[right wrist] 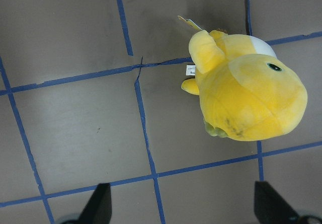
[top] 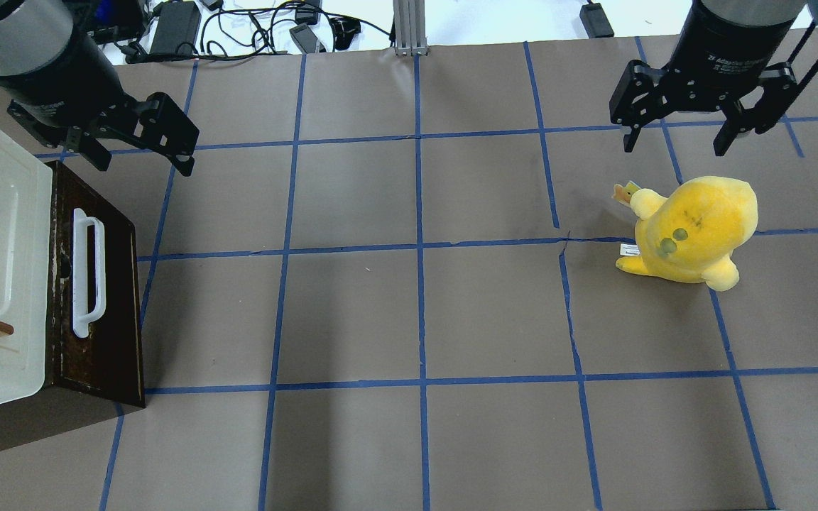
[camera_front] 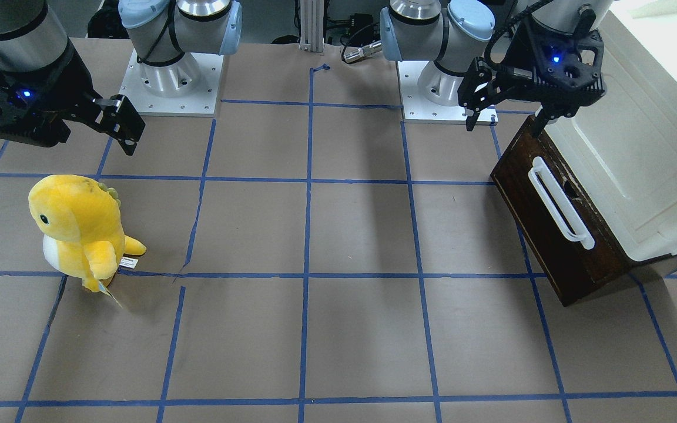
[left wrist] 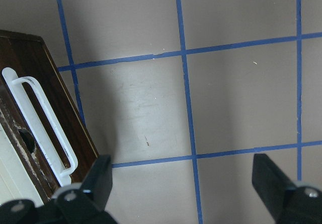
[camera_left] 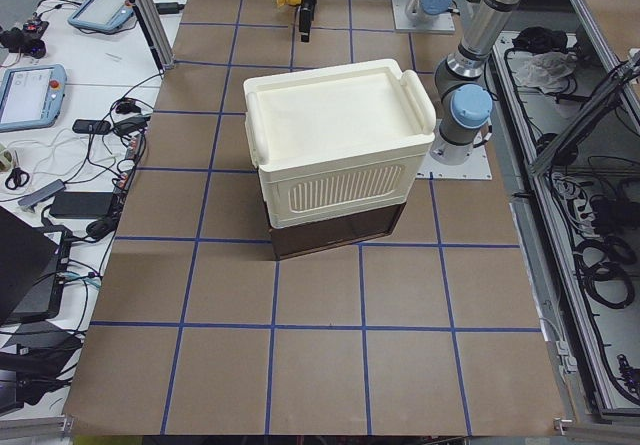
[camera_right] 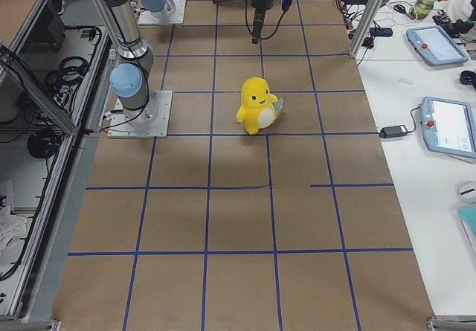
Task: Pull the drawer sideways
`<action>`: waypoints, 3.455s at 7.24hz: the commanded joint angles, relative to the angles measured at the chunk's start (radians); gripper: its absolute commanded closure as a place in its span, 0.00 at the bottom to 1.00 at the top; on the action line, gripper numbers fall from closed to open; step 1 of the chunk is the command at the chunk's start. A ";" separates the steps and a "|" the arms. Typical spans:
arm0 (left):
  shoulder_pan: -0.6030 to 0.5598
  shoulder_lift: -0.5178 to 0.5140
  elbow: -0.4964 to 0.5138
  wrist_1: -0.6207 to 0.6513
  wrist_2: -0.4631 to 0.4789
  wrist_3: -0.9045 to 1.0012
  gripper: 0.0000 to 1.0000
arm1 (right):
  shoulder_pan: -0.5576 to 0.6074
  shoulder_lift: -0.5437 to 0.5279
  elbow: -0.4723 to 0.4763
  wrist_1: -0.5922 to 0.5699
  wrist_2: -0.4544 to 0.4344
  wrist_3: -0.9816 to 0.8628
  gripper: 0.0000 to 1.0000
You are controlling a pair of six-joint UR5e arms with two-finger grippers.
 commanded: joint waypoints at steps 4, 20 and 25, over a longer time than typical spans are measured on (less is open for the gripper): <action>0.000 0.008 0.003 -0.001 -0.001 -0.001 0.00 | -0.001 0.000 0.000 0.000 0.000 0.000 0.00; -0.145 -0.111 -0.170 0.029 0.235 -0.453 0.00 | 0.001 0.000 0.000 0.000 0.000 0.000 0.00; -0.244 -0.275 -0.290 0.024 0.651 -0.751 0.00 | -0.001 0.000 0.000 0.002 0.000 0.000 0.00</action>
